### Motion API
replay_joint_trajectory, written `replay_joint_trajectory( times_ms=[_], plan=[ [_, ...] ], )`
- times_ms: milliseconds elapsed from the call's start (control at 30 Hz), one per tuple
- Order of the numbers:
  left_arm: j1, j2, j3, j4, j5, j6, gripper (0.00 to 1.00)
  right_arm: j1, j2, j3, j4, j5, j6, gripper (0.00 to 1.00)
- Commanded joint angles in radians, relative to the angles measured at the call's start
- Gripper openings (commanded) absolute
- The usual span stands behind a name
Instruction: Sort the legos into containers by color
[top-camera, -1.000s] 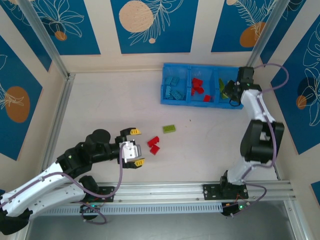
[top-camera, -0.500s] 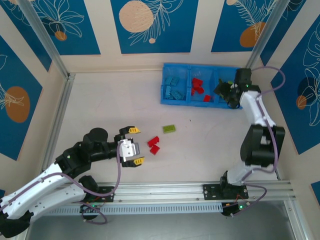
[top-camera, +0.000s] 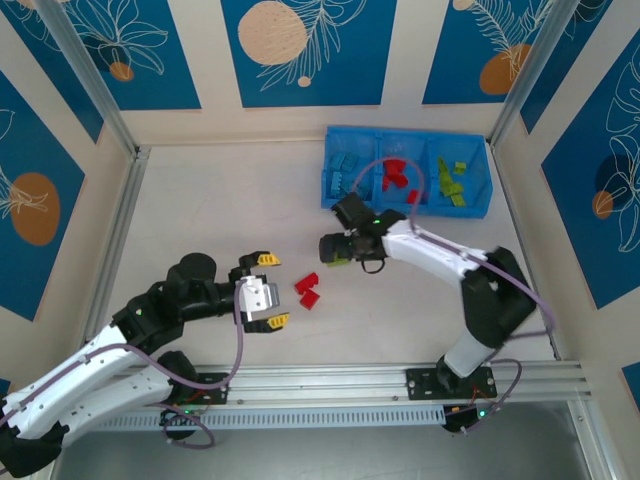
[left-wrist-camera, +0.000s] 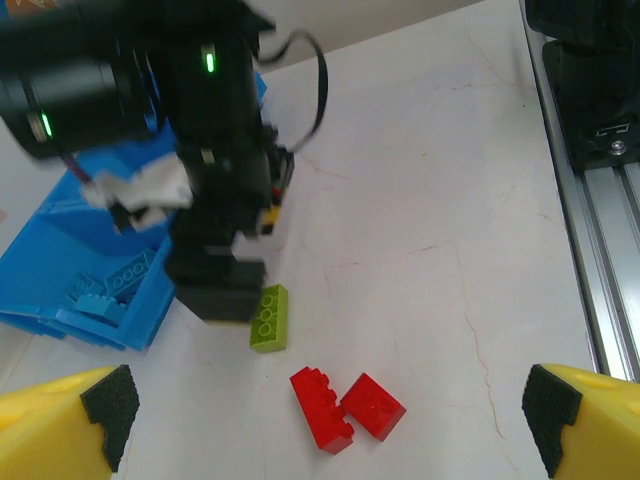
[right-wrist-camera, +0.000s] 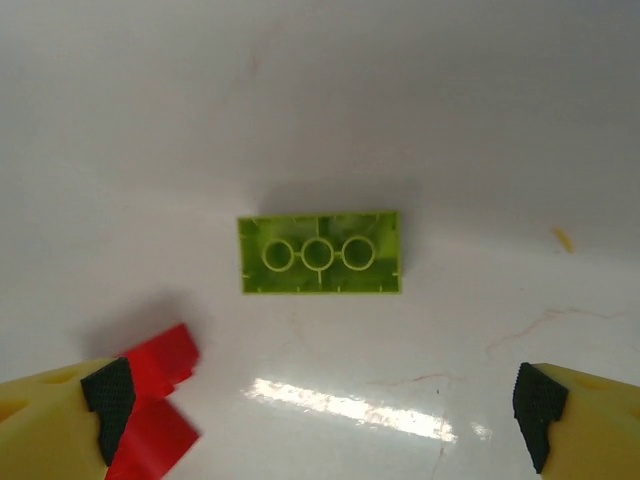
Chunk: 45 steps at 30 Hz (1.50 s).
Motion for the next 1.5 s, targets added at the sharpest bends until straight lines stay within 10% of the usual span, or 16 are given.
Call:
replay_joint_trajectory(
  times_ms=[0, 267, 500, 767, 1067, 1267, 1467],
  plan=[
    [0.014, -0.006, -0.009, -0.003, 0.025, -0.012, 1.00, 0.024, 0.100, 0.071, -0.035, 0.081, -0.077, 0.99],
    [0.014, -0.002, -0.011, -0.011, 0.009, -0.011, 1.00, 0.023, 0.282, 0.145, 0.001, 0.044, -0.106, 0.97],
    [0.014, 0.013, -0.009, -0.018, 0.012, -0.009, 1.00, 0.021, 0.307, 0.153, 0.000, 0.043, -0.061, 0.66],
    [0.015, 0.025, -0.008, -0.020, 0.015, -0.009, 1.00, -0.012, -0.007, -0.014, 0.043, 0.102, 0.028, 0.54],
    [0.026, 0.041, -0.002, -0.021, 0.029, -0.011, 1.00, -0.452, -0.420, -0.123, 0.163, 0.025, 0.070, 0.52],
    [0.027, 0.050, 0.002, -0.041, 0.009, -0.001, 1.00, -0.750, -0.150, 0.119, 0.143, -0.025, 0.030, 0.51],
    [0.027, 0.054, 0.000, -0.053, -0.014, 0.010, 1.00, -0.832, 0.188, 0.467, 0.012, -0.036, 0.056, 0.60]
  ],
)
